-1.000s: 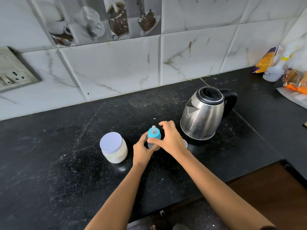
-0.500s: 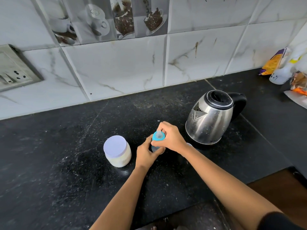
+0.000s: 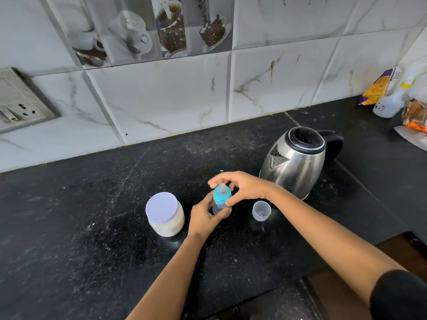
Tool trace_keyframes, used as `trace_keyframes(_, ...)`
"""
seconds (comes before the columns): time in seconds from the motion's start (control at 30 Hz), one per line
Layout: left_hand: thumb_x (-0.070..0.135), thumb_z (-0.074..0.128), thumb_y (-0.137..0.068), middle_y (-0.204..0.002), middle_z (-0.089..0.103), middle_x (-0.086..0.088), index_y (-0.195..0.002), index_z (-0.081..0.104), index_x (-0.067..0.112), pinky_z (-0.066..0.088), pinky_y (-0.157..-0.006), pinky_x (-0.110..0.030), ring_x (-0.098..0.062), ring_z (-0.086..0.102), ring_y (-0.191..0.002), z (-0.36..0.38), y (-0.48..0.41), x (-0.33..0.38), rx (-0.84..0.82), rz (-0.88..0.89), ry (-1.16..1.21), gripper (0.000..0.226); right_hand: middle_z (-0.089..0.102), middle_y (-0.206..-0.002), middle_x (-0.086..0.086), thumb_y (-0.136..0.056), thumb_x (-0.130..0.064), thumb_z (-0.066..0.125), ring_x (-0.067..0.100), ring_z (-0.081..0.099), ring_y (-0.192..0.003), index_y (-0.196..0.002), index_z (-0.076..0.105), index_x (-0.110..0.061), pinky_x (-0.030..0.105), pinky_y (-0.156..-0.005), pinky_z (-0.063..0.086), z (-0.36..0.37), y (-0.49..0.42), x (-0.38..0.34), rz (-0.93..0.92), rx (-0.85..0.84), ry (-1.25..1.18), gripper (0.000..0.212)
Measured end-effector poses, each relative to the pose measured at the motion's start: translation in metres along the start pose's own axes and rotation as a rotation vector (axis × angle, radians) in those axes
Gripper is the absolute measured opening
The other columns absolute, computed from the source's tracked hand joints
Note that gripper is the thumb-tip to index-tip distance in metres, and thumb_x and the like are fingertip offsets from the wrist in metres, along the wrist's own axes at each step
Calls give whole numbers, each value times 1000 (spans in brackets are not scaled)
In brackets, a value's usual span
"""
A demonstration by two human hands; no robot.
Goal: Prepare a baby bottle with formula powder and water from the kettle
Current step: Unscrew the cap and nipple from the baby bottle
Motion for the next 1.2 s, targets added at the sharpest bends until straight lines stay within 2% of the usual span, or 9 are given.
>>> trace_keyframes(0.1,43,77,-72,-108,56,40,-131,48,41,38,-90,-4,13,52,-110,1,0,-3,-2,-4,10,66,55,-124,-8,-67,-17,85,6,59,-109,-130,50,-37,25,-91,52,-5,18,16,30,251,-114,75)
trace_keyframes(0.2,37,79,-73,-112,57,35,-134,49,36,39,-93,-7,13,52,-112,3,1,-5,3,-14,17,68,64,-112,-6,-81,-1,71,9,63,-106,-122,57,-29,30,-95,52,-1,32,26,40,430,-189,51)
trace_keyframes(0.33,28,80,-72,-112,63,28,-128,53,36,44,-91,-10,7,57,-109,3,1,-5,7,-18,41,63,53,-138,-14,-74,-12,74,-4,48,-125,-139,45,-32,18,-104,40,32,29,15,55,243,-231,74)
trace_keyframes(0.47,30,79,-73,-112,64,27,-125,54,38,45,-90,-12,6,58,-108,3,2,-3,-1,-21,66,59,53,-137,-14,-62,-23,88,-10,48,-121,-142,41,-32,10,-98,39,25,17,7,50,280,-132,93)
trace_keyframes(0.63,34,80,-71,-109,61,35,-128,53,38,39,-89,-4,12,55,-109,3,3,-6,15,-63,78,63,66,-120,-3,-77,-3,77,6,61,-113,-128,56,-21,37,-104,46,-8,42,29,27,455,-193,58)
trace_keyframes(0.7,31,80,-72,-111,64,29,-128,54,37,41,-94,-11,9,56,-109,5,3,-8,15,-61,84,62,64,-126,-4,-80,1,70,8,59,-118,-130,54,-20,35,-104,45,-5,43,27,31,381,-211,56)
trace_keyframes(0.87,30,79,-73,-111,66,26,-123,56,40,44,-95,-18,5,59,-107,4,4,-5,10,-53,88,56,62,-128,-15,-76,-18,77,0,56,-119,-127,58,-25,16,-101,42,16,24,7,27,278,-158,55)
trace_keyframes(1.1,24,80,-74,-108,64,30,-118,52,48,41,-90,-5,9,57,-108,4,7,-3,38,-69,85,57,63,-123,-8,-76,-11,77,7,63,-111,-117,62,-22,22,-92,50,1,41,5,3,515,-444,45)
trace_keyframes(1.2,26,80,-74,-106,63,33,-114,53,51,41,-88,-5,11,56,-107,4,9,-3,60,-84,64,55,59,-118,-5,-74,-17,80,10,62,-104,-121,63,-23,22,-90,50,-25,67,-8,51,636,-195,51)
Point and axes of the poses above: each hand's wrist, its own y-axis away from the middle knuckle, its own z-axis out of the palm, x = y × z, the point moved 6 cm from there along -y, towards the middle knuckle
